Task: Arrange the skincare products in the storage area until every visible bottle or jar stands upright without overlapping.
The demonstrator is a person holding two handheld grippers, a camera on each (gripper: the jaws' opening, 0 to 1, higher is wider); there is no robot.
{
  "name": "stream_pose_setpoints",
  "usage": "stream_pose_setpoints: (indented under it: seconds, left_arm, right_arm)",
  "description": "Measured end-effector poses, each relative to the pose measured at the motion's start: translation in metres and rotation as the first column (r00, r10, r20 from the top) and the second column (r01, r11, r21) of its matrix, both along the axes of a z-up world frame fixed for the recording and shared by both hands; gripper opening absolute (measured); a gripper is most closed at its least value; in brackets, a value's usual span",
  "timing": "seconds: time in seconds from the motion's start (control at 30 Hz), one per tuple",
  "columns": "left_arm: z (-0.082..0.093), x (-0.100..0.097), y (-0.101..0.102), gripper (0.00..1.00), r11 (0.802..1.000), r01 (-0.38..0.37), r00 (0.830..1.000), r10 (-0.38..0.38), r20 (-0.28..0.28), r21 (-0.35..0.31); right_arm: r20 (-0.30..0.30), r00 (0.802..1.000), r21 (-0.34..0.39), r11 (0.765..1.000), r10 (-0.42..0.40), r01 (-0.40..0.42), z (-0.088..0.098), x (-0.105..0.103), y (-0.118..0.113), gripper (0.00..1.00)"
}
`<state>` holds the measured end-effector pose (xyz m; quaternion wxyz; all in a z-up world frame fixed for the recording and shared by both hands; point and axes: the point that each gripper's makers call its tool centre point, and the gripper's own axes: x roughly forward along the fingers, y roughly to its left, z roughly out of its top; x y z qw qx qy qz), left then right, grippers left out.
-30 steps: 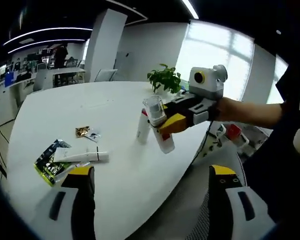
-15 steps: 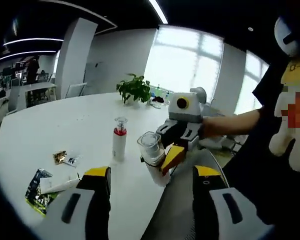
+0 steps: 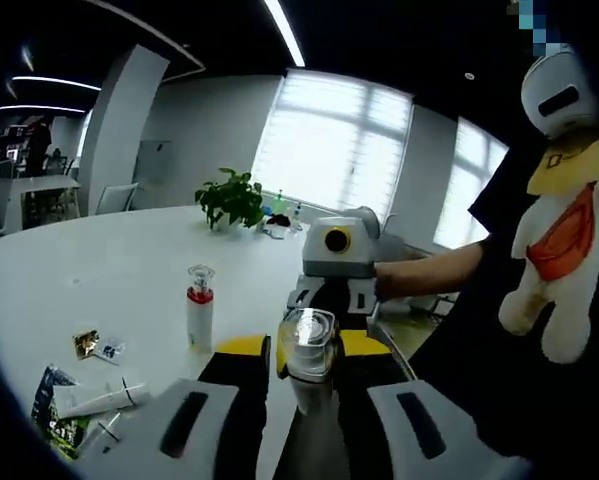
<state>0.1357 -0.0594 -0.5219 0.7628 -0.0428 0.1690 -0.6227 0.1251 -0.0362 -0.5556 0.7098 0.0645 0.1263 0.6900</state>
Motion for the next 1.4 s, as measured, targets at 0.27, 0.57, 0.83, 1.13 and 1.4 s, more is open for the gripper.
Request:
stream_pose_setpoints:
  seconds: [0.27, 0.57, 0.83, 1.13, 1.4]
  left_arm:
    - [0.000, -0.007, -0.015, 0.16, 0.995, 0.076, 0.996, -0.078, 0.038, 0.060]
    - [0.001, -0.002, -0.027, 0.14, 0.987, 0.111, 0.991, -0.119, 0.063, 0.115]
    - [0.013, 0.010, -0.031, 0.14, 0.986, 0.101, 0.990, -0.112, 0.083, 0.130]
    - [0.017, 0.017, -0.039, 0.14, 0.980, 0.105, 0.986, -0.125, 0.114, 0.170]
    - [0.006, 0.019, -0.053, 0.14, 0.966, 0.130, 0.979, -0.160, 0.127, 0.222]
  right_arm:
    - [0.017, 0.999, -0.006, 0.999, 0.039, -0.039, 0.002, -0.001, -0.009, 0.19]
    - [0.030, 1.000, -0.029, 1.000, -0.005, 0.006, 0.002, 0.006, -0.017, 0.21]
    - [0.045, 0.998, -0.105, 0.993, -0.048, 0.053, -0.017, 0.012, -0.025, 0.25]
    - [0.076, 0.991, -0.115, 0.986, -0.110, 0.119, -0.018, 0.021, -0.035, 0.22]
    - [0.121, 0.985, -0.143, 0.979, -0.126, 0.143, -0.028, 0.025, -0.046, 0.20]
